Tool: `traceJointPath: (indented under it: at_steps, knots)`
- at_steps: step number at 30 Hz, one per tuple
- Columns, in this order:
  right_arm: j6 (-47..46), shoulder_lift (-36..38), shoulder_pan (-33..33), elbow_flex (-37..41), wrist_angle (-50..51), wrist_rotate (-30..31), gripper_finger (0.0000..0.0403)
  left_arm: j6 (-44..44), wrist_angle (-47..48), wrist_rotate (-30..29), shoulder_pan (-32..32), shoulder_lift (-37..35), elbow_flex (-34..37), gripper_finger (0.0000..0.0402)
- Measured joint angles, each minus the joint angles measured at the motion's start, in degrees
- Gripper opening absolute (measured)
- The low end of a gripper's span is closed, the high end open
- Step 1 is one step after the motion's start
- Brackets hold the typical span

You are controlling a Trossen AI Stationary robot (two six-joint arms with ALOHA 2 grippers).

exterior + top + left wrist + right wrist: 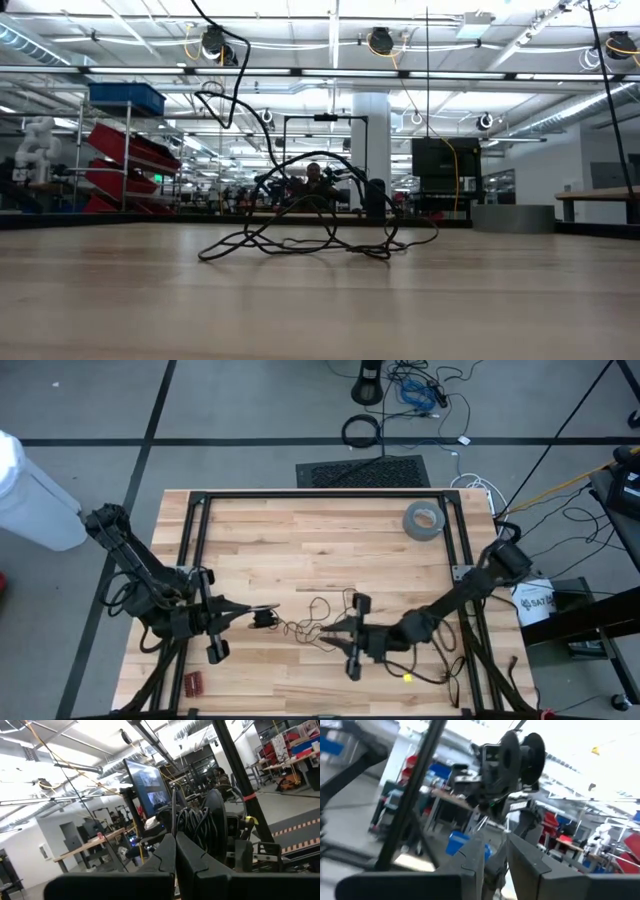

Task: Coil cords
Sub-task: Uncoil the black wire from the spool

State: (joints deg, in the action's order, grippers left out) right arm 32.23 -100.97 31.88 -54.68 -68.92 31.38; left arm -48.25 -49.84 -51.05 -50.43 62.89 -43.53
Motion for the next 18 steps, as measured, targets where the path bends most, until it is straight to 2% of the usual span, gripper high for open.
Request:
traceJointPath:
  at_steps: [5, 12, 18]
  knots:
    - [-0.6, -7.3, -3.4, -6.6, -1.4, -3.4, 0.0108, 1.2, 1.6, 0.0, 0.2, 0.0, 0.0, 0.0000]
    - [-4.7, -13.2, -7.1, -15.7, -1.1, -9.0, 0.0169, 1.5, 2.6, 0.0, 0.6, 0.0, 0.0, 0.0000]
    - [-8.5, -13.5, -8.8, -18.6, 0.7, -15.5, 0.0182, 1.5, 3.0, 0.0, 0.6, 0.0, 0.0, 0.0000]
